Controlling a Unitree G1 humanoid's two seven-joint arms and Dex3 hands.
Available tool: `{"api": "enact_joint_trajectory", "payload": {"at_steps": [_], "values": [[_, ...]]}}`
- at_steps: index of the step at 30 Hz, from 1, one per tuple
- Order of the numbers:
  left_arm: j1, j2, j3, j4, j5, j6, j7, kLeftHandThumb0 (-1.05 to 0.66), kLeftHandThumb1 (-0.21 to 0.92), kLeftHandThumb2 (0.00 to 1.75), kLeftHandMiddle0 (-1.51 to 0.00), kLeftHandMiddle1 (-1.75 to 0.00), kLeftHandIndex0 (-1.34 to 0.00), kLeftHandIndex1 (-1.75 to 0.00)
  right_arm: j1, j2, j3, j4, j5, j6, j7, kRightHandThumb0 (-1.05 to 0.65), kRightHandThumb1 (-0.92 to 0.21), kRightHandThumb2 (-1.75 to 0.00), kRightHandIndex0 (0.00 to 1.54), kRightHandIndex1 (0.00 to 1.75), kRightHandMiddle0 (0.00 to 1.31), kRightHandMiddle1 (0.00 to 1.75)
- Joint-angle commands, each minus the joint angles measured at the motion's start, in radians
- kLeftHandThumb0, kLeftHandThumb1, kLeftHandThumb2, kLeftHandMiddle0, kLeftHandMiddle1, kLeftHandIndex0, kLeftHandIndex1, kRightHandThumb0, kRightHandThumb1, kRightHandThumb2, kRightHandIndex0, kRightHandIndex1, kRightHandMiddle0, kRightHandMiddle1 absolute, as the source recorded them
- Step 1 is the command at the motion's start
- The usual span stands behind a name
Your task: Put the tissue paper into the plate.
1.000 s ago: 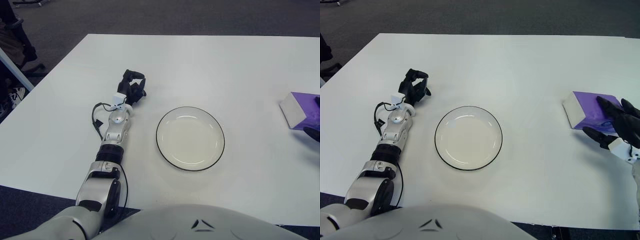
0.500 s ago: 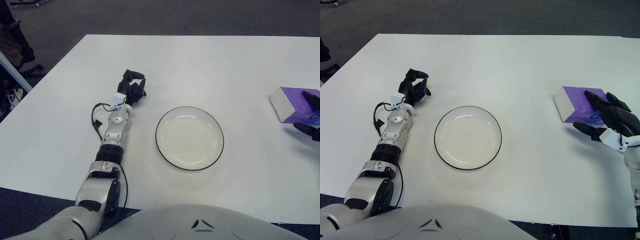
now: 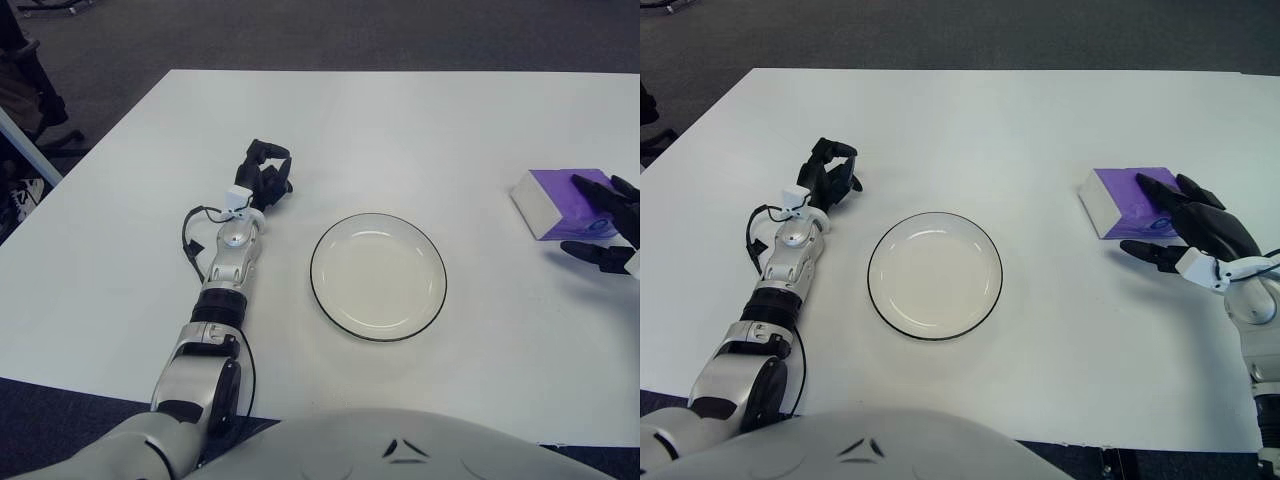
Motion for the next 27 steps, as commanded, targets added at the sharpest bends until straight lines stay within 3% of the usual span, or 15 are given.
{"api": "enact_joint_trajectory", "payload": {"at_steps": [1,14,27], "values": [[0.098,-0.031,-0.008,0.067,0.001,0.007,-0.007,-0.35,0.92,0.40,-0.70,-1.75,-0.33,-1.62,-0.002,-0.012,0.060,0.018,-0.005,-0.025,0.050,-0.87,-0.92,-0.48,0.25,0.01,0.31,0.02],[0.103,-0.033,-0.009,0.062,0.001,0.007,-0.008,-0.35,0.92,0.40,-0.69,-1.75,-0.33,-1.62,-0.069,-0.047,0.165,0.029,-0.032,-0.090,0.073,-0.93,-0.92,-0.63,0.28,0.01,0.32,0.02],[0.105,-0.035,-0.010,0.058,0.003,0.007,-0.005,-0.35,0.92,0.40,-0.69,-1.75,-0.33,-1.62,-0.144,-0.060,0.239,0.052,-0.056,-0.099,0.074,-0.94,-0.92,-0.66,0.29,0.00,0.33,0.02]]}}
